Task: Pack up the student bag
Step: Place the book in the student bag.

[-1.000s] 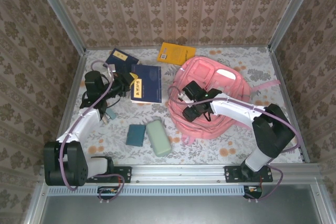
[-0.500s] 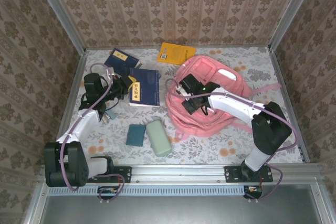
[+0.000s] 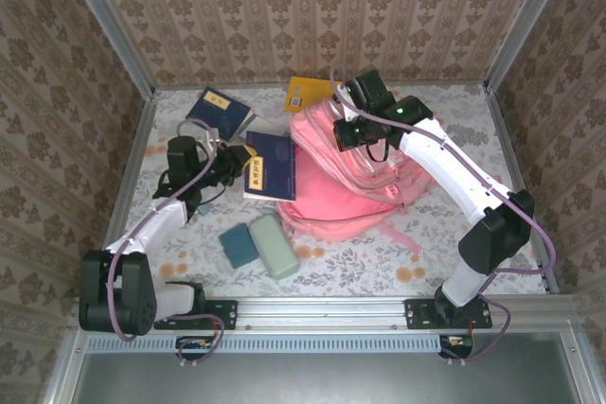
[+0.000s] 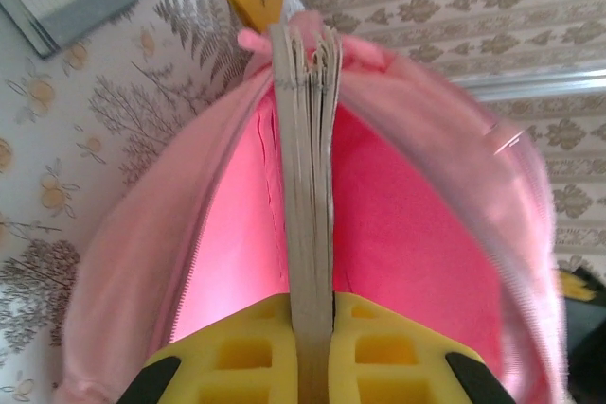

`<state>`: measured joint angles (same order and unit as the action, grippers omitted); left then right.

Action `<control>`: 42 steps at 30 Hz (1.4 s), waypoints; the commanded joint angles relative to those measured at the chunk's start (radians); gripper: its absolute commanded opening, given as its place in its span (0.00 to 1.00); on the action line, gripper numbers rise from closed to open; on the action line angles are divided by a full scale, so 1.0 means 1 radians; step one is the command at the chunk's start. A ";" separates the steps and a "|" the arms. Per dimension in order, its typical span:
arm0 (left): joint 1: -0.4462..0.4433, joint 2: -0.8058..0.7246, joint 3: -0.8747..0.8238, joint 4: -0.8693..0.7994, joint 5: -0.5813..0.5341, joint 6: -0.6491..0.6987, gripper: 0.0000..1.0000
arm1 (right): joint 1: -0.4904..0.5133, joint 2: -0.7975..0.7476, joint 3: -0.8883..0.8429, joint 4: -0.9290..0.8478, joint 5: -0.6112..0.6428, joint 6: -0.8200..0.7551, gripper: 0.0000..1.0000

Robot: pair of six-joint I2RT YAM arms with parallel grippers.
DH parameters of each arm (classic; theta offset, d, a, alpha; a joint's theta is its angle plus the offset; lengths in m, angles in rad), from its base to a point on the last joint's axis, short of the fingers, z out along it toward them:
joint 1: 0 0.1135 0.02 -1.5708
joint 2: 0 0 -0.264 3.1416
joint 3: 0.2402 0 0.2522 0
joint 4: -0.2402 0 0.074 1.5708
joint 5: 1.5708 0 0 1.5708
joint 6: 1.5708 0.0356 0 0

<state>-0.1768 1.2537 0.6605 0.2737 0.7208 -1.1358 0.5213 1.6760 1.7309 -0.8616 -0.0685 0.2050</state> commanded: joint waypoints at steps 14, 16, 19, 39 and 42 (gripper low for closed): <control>-0.353 0.334 0.152 0.343 -0.485 -0.162 0.00 | -0.036 -0.050 0.028 0.126 -0.096 0.340 0.00; -0.383 0.380 0.189 0.374 -0.521 -0.171 0.00 | -0.044 -0.074 -0.017 0.173 -0.091 0.384 0.00; -0.429 0.443 0.248 0.381 -0.575 -0.176 0.00 | -0.061 -0.099 -0.059 0.216 -0.086 0.435 0.00; -0.671 0.925 0.683 0.385 -0.750 -0.300 0.04 | -0.107 -0.107 -0.101 0.292 -0.171 0.508 0.00; -0.677 0.907 0.674 0.345 -0.760 -0.282 0.38 | -0.128 -0.108 -0.108 0.289 -0.192 0.499 0.00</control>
<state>-0.8433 2.1811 1.3117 0.6170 -0.0051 -1.4132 0.4084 1.5978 1.5902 -0.6579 -0.2104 0.7109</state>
